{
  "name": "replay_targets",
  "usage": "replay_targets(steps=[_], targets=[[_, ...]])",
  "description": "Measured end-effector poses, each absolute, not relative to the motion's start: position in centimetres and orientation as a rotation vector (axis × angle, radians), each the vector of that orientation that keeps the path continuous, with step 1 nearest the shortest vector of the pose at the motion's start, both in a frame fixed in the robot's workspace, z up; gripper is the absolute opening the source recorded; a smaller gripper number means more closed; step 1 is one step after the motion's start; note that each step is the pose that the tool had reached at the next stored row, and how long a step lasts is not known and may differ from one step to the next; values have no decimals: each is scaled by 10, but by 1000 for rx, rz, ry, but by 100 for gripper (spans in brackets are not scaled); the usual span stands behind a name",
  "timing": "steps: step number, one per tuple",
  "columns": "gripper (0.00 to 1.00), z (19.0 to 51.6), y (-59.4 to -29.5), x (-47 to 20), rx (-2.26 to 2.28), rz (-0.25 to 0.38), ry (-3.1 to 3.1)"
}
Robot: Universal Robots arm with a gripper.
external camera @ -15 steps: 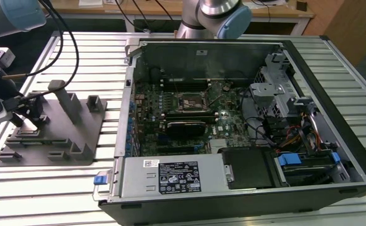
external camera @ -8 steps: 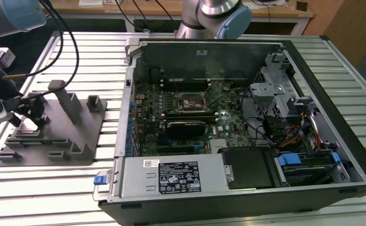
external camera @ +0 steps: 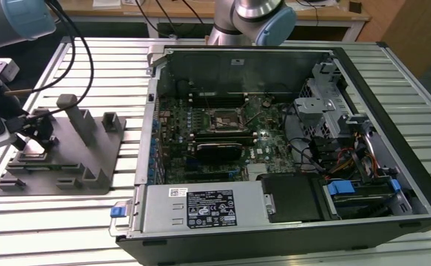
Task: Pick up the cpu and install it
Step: 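Pick up the cpu and move it towards the insertion slot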
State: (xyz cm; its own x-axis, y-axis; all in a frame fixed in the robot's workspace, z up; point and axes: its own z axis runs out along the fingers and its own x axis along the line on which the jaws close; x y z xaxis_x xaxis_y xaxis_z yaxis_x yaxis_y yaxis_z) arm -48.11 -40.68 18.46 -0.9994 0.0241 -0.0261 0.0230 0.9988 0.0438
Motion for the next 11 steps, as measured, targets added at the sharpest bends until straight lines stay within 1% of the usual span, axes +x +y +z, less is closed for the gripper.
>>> replay_targets(steps=[11], targets=[[60, 181, -407, -481, 37, 68, 3114]])
